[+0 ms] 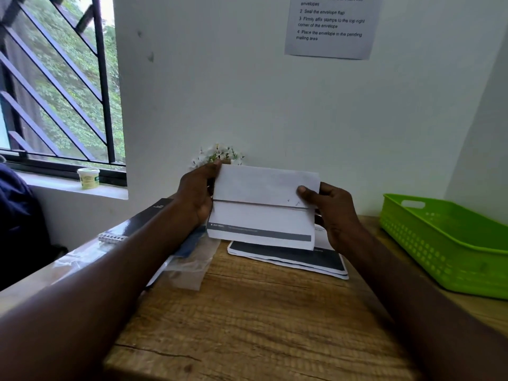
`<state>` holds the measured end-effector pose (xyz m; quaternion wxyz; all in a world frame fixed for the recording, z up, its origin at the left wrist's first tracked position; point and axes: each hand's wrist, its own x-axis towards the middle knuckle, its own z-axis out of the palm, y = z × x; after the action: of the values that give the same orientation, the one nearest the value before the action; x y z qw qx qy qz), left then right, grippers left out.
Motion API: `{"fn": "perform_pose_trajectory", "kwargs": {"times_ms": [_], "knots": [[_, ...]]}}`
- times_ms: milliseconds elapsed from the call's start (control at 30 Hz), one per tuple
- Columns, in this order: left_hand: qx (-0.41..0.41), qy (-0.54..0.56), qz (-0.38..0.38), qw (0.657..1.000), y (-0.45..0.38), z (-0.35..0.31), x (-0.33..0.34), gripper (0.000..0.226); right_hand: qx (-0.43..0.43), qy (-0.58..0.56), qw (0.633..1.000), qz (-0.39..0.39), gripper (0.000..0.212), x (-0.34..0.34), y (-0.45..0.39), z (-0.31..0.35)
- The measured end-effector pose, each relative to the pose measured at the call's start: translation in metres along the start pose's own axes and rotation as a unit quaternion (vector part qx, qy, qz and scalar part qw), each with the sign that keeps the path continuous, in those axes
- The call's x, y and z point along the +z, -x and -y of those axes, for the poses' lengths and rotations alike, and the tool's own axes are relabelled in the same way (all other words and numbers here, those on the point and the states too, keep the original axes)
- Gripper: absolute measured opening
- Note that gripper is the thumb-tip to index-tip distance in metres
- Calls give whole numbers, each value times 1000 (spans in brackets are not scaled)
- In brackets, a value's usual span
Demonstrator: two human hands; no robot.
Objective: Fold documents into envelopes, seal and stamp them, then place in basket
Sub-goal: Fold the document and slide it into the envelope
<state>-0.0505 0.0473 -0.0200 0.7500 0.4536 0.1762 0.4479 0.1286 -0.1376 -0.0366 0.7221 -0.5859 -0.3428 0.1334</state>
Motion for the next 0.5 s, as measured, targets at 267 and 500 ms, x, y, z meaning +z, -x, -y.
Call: {"fn": "perform_pose_trajectory", "kwargs": {"times_ms": [267, 500], "knots": [[-28, -118, 75, 990, -2, 5, -1, 44, 25, -69, 995, -65, 17, -3, 1, 3], [-13, -157, 75, 985, -5, 17, -2, 19, 35, -66, 995, -62, 21, -6, -3, 1]]}}
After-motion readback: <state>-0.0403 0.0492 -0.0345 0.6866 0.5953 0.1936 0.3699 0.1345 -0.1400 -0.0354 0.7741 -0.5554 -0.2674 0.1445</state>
